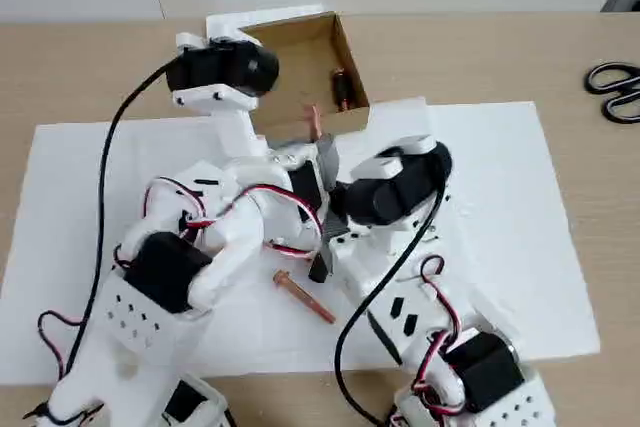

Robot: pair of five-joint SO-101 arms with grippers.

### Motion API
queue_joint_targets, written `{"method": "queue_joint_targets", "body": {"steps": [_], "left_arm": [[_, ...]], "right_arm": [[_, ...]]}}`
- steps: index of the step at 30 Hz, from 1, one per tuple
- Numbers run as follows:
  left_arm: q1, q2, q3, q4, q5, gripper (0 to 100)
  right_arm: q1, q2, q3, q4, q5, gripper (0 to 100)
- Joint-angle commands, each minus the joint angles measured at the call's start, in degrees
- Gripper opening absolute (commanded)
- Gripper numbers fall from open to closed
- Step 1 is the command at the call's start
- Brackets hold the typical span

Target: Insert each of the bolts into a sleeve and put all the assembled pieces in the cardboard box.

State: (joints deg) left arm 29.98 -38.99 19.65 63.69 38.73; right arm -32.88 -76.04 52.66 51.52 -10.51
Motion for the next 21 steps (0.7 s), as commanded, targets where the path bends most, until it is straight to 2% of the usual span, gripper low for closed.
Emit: {"method": "queue_joint_targets", "body": {"steps": [1,21], "left_arm": [[0.7,-0.8,-0.1,-0.3,-0.3,1],[3.6,-0.8,-2.9,6.6,-0.4,2]], "right_arm": [[2.0,-0.2,-3.2,-2.6,-0.1,0.2],[4.1,2.7,-3.6,-5.4,-0.2,0.2]]}}
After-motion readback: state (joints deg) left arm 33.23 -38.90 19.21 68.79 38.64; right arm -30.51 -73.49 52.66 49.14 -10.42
